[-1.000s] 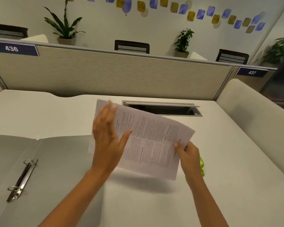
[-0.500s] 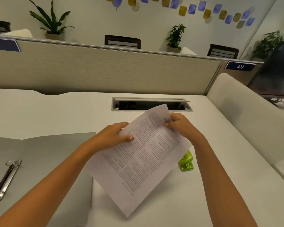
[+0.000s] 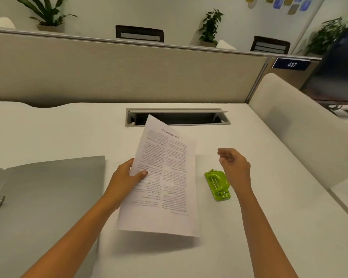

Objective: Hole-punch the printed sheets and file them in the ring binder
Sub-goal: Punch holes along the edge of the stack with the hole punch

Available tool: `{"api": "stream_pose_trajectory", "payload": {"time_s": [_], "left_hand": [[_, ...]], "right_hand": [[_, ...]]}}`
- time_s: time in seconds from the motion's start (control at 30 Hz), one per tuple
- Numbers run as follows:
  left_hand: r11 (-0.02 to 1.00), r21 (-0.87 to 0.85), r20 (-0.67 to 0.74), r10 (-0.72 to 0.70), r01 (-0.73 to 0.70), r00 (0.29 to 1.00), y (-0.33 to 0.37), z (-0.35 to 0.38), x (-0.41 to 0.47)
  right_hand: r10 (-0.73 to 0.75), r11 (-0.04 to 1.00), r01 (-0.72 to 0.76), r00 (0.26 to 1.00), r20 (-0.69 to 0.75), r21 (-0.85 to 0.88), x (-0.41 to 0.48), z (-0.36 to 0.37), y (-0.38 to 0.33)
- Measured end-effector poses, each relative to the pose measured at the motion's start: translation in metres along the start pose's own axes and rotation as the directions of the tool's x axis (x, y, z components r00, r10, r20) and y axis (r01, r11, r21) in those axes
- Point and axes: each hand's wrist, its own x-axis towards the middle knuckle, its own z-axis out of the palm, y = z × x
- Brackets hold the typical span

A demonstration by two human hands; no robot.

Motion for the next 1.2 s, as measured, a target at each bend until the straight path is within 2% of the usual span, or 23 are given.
{"api": "stream_pose_trajectory", "payload": {"time_s": [0.13,0.37,1.2], "left_hand": [[0.981,-0.163,-0.031,-0.114,0.108,0.993,-0.016,0.027,-0.003],[0.987,-0.120,-0.055,-0.115,0.108,0.992,-0.024,0.065,-0.009],[0.975,-0.173,-0.108,-0.162,0.142,0.981,-0.038,0.110,-0.015]], "right_hand": [[0.096,0.995,-0.097,0.994,-0.061,-0.017,-0.015,-0.009,0.033],[0.222,0.974,-0.221,0.975,0.028,-0.052,-0.022,-0.012,0.051],[0.264,0.964,-0.263,0.964,0.042,-0.032,-0.027,-0.005,0.055]]}}
